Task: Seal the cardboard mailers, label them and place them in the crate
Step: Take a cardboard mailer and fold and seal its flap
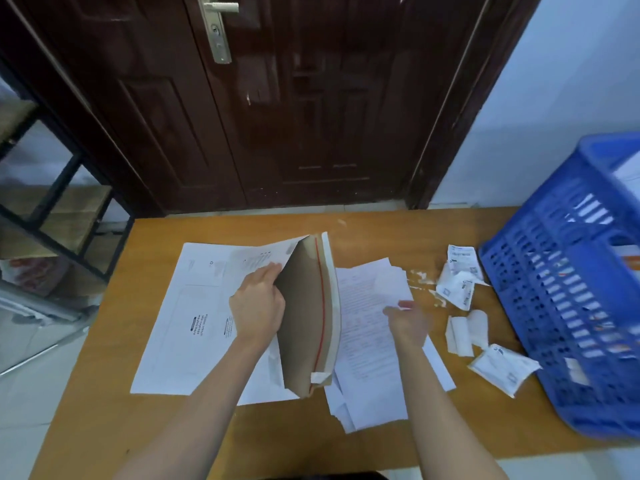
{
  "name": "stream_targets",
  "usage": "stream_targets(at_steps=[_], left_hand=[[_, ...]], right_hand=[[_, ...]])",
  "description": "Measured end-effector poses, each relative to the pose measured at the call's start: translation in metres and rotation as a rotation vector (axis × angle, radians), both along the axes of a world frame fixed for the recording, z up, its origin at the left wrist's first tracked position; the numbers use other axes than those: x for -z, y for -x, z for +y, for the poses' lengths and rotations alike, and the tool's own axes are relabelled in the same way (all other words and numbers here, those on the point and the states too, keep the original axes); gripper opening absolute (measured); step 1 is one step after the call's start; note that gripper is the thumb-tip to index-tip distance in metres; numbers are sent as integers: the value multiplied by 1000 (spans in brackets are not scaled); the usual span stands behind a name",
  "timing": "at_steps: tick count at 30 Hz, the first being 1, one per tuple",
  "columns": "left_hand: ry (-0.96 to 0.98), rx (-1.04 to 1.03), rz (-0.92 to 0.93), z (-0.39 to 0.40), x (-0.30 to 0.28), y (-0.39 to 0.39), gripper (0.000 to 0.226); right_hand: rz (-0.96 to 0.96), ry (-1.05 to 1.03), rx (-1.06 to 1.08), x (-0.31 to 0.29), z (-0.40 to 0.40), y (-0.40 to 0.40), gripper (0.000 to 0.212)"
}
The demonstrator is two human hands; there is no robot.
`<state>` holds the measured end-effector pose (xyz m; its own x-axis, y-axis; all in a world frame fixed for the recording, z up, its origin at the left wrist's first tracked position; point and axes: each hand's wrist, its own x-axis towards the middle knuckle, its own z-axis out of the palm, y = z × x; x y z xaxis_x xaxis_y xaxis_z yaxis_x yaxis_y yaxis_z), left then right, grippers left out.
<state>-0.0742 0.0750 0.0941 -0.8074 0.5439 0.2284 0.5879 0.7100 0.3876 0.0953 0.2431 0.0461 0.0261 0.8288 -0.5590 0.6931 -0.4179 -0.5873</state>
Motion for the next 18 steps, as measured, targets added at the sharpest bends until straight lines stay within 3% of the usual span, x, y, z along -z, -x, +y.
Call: stream_targets(at_steps=[4,10,14,18], left_hand=[[29,46,24,5,5,-15,44],[55,50,22,12,7,-37,46],[73,28,-2,13,5,-44,43],[95,26,-11,15,6,-49,44]], right_hand=[[-393,-20,-238,14,-10,-28,84],[-719,-123,-429,17,-11,-47,83],[-663,-219,-415,13,-8,-61,60],[-375,-169,-282,7,2,-71,30]])
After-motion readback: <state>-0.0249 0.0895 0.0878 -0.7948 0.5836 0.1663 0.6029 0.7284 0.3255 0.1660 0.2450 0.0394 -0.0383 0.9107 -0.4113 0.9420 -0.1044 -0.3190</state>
